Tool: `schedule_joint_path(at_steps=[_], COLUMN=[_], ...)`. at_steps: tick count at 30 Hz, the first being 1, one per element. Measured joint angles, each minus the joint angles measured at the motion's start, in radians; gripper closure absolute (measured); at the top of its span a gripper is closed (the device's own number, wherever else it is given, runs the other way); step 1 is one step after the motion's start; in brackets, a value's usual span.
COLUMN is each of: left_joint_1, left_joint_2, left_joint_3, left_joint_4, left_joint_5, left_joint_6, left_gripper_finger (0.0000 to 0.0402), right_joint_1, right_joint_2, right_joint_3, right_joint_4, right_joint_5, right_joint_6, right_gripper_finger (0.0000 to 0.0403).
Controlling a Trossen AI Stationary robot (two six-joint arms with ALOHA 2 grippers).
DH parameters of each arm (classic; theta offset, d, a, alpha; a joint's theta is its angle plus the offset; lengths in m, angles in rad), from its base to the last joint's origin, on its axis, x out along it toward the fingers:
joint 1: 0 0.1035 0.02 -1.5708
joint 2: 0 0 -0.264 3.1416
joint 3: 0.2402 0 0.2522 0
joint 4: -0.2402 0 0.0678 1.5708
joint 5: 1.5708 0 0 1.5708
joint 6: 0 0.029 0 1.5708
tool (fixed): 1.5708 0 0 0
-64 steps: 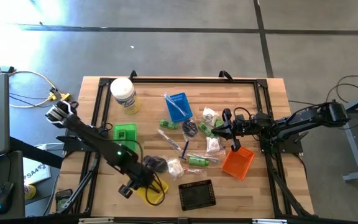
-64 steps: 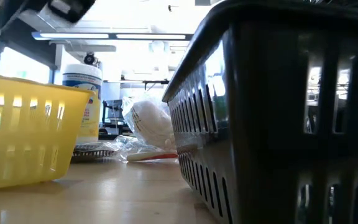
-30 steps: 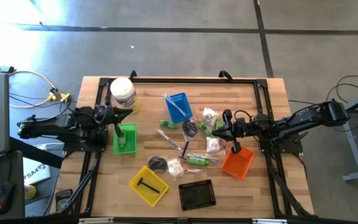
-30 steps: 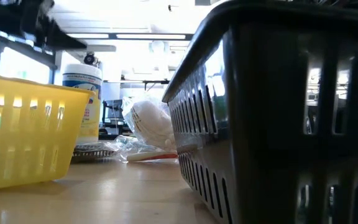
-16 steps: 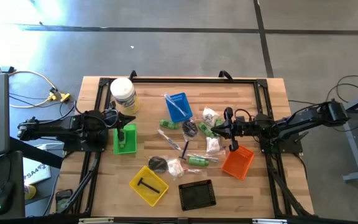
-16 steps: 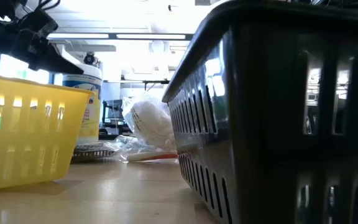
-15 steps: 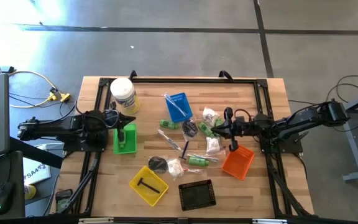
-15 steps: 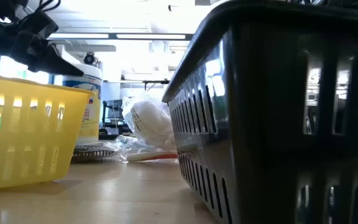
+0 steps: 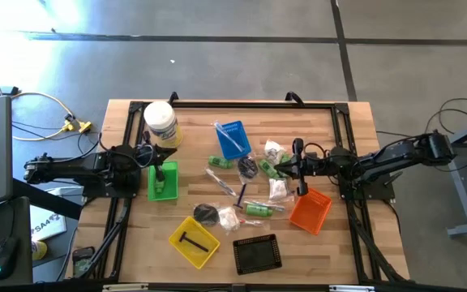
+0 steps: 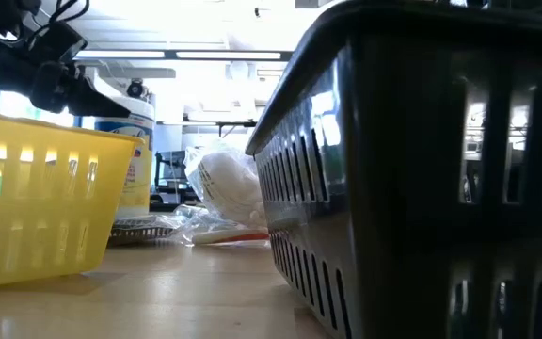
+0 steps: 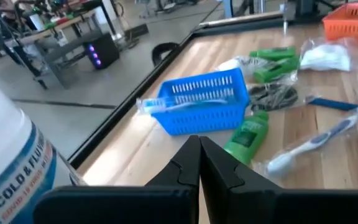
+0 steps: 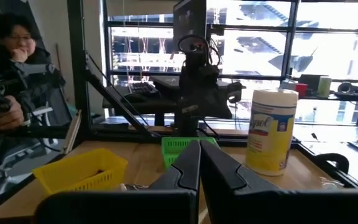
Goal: Pick & Place Travel size toiletries
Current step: Put the black hairbrush into the black bin
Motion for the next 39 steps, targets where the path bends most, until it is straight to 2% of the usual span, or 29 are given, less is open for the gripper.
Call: schedule_joint_path(at_steps=[4,7,13,15,21,24,28,30,33,35,39], left_joint_1=[0.000,0.000,0.000,0.000,0.000,0.000,0.000,0.000,0.000,0.000,0.000], left_joint_2=[0.026,0.046,0.061,0.061,0.061,0.061,0.061,0.061,0.061,0.061,0.061], left_joint_3=[0.001,0.001,0.001,0.001,0.001,0.001,0.001,0.001,0.001,0.001,0.001], left_joint_4=[-0.052,0.006,0.044,0.045,0.059,0.063,0.063,0.071,0.092,0.097,0.102], left_joint_5=[0.001,0.014,0.017,0.017,0.017,0.017,0.017,0.016,0.017,0.016,0.016], left_joint_6=[-0.020,-0.017,-0.003,0.002,0.032,0.033,0.033,0.045,0.051,0.051,0.051], left_gripper_finger=[0.0401,0.0401,0.0401,0.0401,0.0401,0.0401,0.0401,0.0401,0.0401,0.0401,0.0401], right_joint_1=[0.000,-0.001,0.015,0.027,0.037,0.038,0.022,0.009,-0.015,-0.036,-0.085], right_joint_2=[0.000,0.000,0.000,0.000,0.000,0.000,0.002,0.028,0.078,0.117,0.227], right_joint_3=[0.000,0.000,0.004,0.010,0.055,0.123,0.298,0.401,0.518,0.591,0.715], right_joint_4=[0.000,0.000,0.051,0.043,-0.106,-0.257,-0.692,-0.907,-1.137,-1.215,-1.375], right_joint_5=[0.083,0.161,0.135,0.168,0.272,0.317,0.374,0.364,0.360,0.338,0.183], right_joint_6=[0.022,0.050,0.093,0.103,0.109,0.113,0.113,0.113,0.107,0.106,0.105], right_gripper_finger=[0.0400,0.0400,0.0400,0.0400,0.0400,0.0400,0.0400,0.0400,0.0399,0.0392,0.0360])
